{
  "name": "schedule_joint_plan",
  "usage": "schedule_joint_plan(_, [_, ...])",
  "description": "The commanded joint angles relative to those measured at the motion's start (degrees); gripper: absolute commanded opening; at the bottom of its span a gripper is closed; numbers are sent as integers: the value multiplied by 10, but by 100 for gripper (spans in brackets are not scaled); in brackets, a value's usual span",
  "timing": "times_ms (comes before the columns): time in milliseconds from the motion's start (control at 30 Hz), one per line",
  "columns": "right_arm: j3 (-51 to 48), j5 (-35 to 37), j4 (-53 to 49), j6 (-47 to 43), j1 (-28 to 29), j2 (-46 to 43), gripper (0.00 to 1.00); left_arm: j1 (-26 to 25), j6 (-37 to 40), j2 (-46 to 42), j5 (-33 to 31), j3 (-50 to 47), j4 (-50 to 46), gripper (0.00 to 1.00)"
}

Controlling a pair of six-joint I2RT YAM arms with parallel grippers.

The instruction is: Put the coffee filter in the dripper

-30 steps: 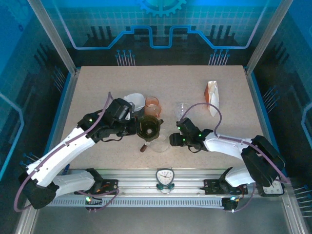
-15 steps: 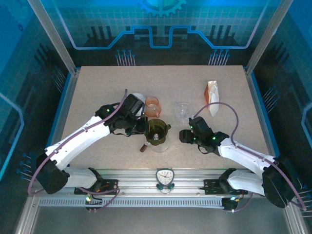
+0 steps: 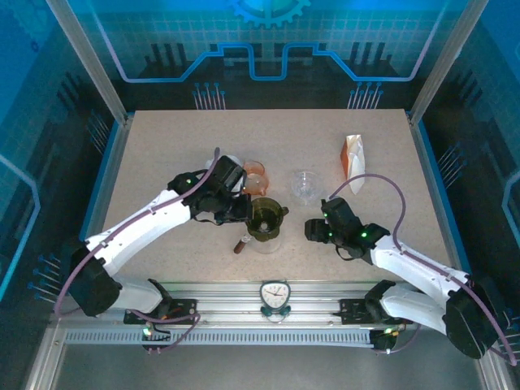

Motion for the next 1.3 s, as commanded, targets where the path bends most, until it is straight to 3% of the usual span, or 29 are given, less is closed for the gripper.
schedule_joint_plan(0, [-6, 10, -21, -5, -8, -15, 64, 7, 12, 5, 13, 13, 13, 0])
schedule_joint_plan(500, [-2, 15, -36, -5, -12, -26, 67, 12, 10, 16, 31, -1, 24, 0])
schedule_joint_plan(633, [-1, 14, -37, -4, -12, -25, 69, 11, 11, 8, 29, -5, 27, 8])
schedule_joint_plan(733, [1, 14, -38, -3, -12, -24, 71, 12, 11, 1, 28, -5, 26, 17])
schedule_joint_plan(967, [13, 19, -47, -2, -16, -23, 73, 12, 9, -28, 20, 4, 26, 50])
schedule_joint_plan(1233, [44, 38, -62, -8, -26, -32, 73, 23, -3, -111, -7, -6, 61, 98])
schedule_joint_plan(1267, [53, 42, -65, -11, -28, -32, 73, 23, -4, -128, -17, -16, 73, 99])
